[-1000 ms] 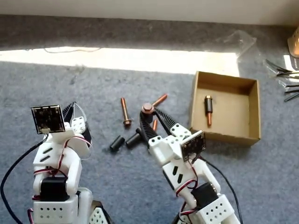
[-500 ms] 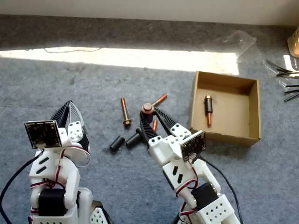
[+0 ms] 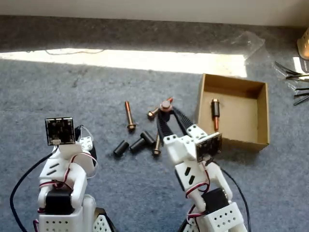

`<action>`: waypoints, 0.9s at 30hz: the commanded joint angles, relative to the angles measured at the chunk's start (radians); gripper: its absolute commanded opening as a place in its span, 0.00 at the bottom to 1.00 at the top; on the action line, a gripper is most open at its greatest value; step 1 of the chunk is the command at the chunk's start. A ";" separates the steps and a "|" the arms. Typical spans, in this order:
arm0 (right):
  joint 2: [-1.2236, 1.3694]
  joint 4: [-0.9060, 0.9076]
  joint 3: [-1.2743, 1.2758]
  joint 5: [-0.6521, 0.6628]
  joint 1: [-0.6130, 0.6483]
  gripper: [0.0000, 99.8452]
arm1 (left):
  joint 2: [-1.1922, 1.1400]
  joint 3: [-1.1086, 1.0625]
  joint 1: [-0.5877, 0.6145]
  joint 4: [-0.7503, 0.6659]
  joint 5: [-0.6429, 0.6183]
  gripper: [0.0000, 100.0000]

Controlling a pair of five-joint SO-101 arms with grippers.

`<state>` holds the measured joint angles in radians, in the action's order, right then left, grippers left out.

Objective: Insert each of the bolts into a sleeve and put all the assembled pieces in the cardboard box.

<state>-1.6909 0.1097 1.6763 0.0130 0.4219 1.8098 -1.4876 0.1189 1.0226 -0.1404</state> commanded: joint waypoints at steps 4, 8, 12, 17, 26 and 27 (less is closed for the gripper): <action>-0.013 0.194 -0.091 0.005 -0.265 0.00 | 0.007 -0.076 0.005 -0.155 0.005 0.01; -0.005 0.384 -0.294 0.008 -0.346 0.00 | 0.007 -0.101 0.005 -0.193 0.005 0.01; -0.004 0.475 -0.444 0.009 -0.375 0.00 | 0.007 -0.101 0.005 -0.192 0.005 0.01; -0.002 0.564 -0.578 0.068 -0.375 0.00 | 0.007 -0.102 0.005 -0.190 0.005 0.01; -0.001 0.694 -0.754 0.187 -0.377 0.00 | 0.007 -0.102 0.007 -0.190 0.005 0.01; 0.001 0.697 -0.763 0.187 -0.377 0.00 | 0.007 -0.102 0.007 -0.190 0.005 0.01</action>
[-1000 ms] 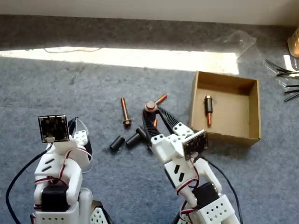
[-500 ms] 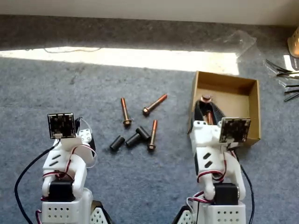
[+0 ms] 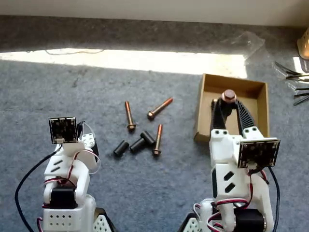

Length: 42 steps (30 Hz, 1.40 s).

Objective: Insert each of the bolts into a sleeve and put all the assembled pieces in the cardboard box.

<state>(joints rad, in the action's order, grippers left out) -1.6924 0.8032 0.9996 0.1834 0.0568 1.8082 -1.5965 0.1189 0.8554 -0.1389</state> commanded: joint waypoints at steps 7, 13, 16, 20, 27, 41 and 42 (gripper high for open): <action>0.243 0.007 -0.206 0.020 -0.013 0.00 | 0.008 0.007 0.008 -0.023 0.003 0.01; 0.550 0.005 -0.239 0.021 -0.013 0.00 | 0.008 0.002 0.012 -0.023 0.003 0.01; 0.674 0.001 -0.259 0.021 -0.064 0.00 | 0.008 -0.013 0.008 -0.028 0.005 0.01; 0.837 0.007 -0.364 0.021 -0.157 0.00 | 0.008 -0.013 0.008 -0.028 0.005 0.01; 1.110 0.008 -0.489 0.021 -0.239 0.00 | 0.008 -0.013 0.008 -0.028 0.005 0.01; 1.613 0.044 -0.700 0.118 -0.232 0.00 | 0.008 -0.013 0.010 -0.028 0.005 0.01; 1.650 0.071 -0.737 0.118 -0.232 0.00 | 0.008 -0.013 0.010 -0.028 0.005 0.01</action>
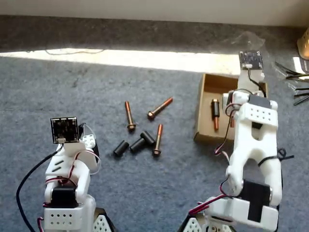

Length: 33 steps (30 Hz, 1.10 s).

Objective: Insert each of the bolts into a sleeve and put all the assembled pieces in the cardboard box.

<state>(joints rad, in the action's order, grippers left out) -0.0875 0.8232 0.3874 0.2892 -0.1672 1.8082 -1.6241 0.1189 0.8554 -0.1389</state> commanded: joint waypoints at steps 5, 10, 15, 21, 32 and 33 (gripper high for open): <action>0.240 0.206 -0.372 0.012 -0.008 0.01 | 0.008 0.015 0.012 -0.028 0.005 0.01; 0.429 0.357 -0.627 0.009 0.002 0.01 | 0.008 0.015 0.012 -0.028 0.005 0.01; 0.604 0.452 -0.823 0.012 0.035 0.01 | 0.008 0.015 0.012 -0.028 0.005 0.01; 0.765 0.591 -1.026 0.014 0.068 0.01 | 0.008 0.015 0.012 -0.028 0.005 0.01; 0.914 0.782 -1.288 0.014 0.166 0.11 | 0.008 0.015 0.013 -0.028 0.005 0.01; 0.914 0.797 -1.311 0.014 0.170 0.11 | 0.008 0.015 0.013 -0.028 0.005 0.01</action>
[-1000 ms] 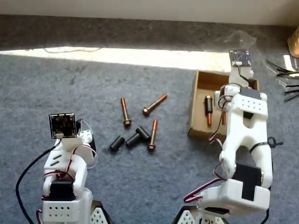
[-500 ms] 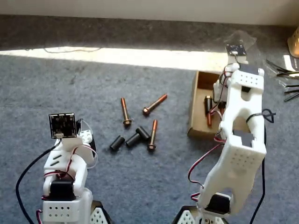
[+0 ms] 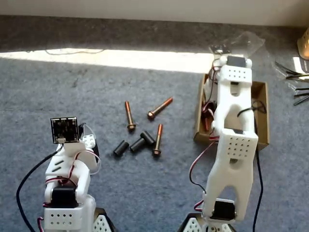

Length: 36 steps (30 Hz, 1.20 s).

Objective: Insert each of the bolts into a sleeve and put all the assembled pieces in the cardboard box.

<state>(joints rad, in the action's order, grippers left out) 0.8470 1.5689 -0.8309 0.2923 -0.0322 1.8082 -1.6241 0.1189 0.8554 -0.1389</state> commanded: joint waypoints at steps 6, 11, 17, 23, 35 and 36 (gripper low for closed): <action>-0.021 0.142 -0.246 0.005 0.038 0.11 | 0.008 0.015 0.013 -0.028 0.005 0.01; -0.022 0.193 -0.377 0.005 0.035 0.11 | 0.008 0.015 0.013 -0.028 0.005 0.01; -0.024 0.194 -0.435 0.005 0.038 0.11 | 0.008 0.015 0.013 -0.028 0.005 0.01; -0.134 0.194 -0.427 0.005 0.051 0.11 | 0.008 0.015 0.013 -0.028 0.005 0.01; -0.484 0.194 -0.116 0.005 0.188 0.11 | 0.008 0.013 0.015 -0.028 0.006 0.01; -0.515 0.193 -0.085 0.005 0.202 0.11 | 0.008 0.013 0.013 -0.028 0.006 0.01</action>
<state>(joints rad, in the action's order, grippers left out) 0.4664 1.7423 -0.9628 0.2938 0.1197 1.8082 -1.6241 0.1189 0.8554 -0.1389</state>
